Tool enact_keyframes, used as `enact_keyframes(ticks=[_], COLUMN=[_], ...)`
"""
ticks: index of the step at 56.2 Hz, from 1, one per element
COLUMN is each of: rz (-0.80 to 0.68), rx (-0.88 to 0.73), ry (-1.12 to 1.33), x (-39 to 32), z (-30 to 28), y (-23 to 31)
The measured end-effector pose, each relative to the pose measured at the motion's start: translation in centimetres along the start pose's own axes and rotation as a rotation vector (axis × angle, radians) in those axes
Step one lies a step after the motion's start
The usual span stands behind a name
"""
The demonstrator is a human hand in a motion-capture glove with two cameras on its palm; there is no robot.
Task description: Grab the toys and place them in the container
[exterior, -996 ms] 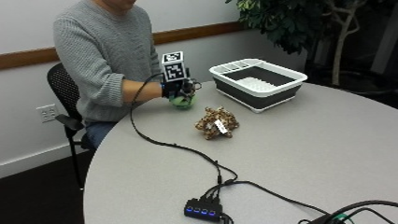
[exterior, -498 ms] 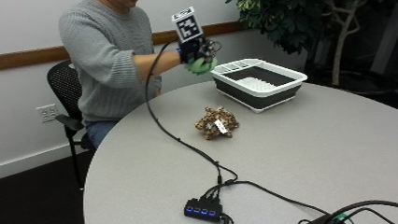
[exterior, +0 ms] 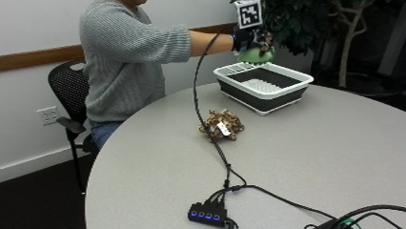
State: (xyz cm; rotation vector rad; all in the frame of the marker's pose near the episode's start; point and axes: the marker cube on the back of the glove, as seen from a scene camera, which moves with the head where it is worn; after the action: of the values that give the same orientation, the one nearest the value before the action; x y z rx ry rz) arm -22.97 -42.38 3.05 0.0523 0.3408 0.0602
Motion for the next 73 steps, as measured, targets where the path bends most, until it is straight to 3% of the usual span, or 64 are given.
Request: enact_keyframes(ticks=[7,25,32,38,44,49,58,68,73], rz=[-0.218,-0.297,-0.221,-0.152,0.015,0.102,0.163,0.154,0.124], rx=[-0.386,-0.349,-0.332,-0.286,-0.303,-0.325,-0.400,-0.618,-0.527], ry=[-0.153,-0.232,-0.112,0.083,-0.144,-0.167,-0.161,-0.108,-0.137], x=[-1.0,0.9,6.2,17.0,21.9,25.1,25.9,22.2,20.2], z=[3.2,2.5,2.6,2.8,2.1,2.8,7.6,20.1,22.4], y=[2.0,4.3,5.9,7.6,9.1,9.7,10.4,15.0,16.9])
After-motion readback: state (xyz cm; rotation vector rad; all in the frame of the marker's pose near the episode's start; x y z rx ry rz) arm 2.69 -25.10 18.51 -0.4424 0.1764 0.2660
